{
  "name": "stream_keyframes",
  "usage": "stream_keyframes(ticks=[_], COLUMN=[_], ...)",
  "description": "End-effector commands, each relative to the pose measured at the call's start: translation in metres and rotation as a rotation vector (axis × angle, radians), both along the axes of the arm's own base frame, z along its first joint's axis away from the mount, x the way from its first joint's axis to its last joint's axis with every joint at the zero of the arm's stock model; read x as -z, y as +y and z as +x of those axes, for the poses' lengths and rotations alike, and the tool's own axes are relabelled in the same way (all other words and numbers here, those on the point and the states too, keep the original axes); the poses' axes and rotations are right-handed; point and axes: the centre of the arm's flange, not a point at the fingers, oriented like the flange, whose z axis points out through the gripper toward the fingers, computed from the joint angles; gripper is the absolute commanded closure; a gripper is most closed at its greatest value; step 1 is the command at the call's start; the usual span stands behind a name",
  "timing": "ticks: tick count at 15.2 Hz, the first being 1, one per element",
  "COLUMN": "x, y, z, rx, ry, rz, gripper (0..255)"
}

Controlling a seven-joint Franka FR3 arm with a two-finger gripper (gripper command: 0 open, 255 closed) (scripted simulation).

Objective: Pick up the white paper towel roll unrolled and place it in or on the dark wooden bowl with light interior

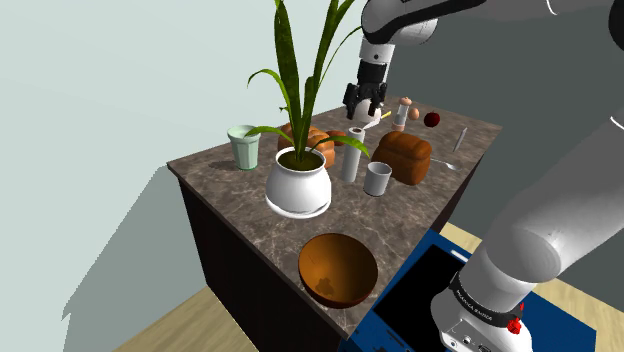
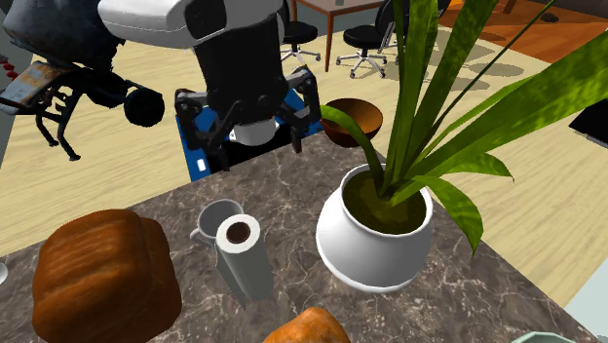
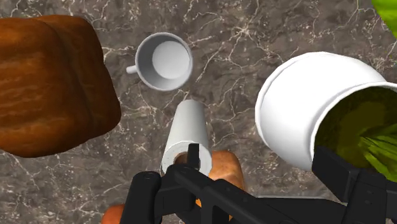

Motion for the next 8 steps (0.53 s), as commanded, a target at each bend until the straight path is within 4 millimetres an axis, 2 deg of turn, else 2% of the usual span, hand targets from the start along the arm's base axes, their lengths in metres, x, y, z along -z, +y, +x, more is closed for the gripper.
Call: stream_keyframes(ticks=[1, 8], x=[0.016, 0.067], y=[-0.016, -0.072], z=[0.016, 0.073], rx=[0.016, 0.067], ry=[0.015, 0.064], rz=[0.007, 0.032], gripper=[0, 0])
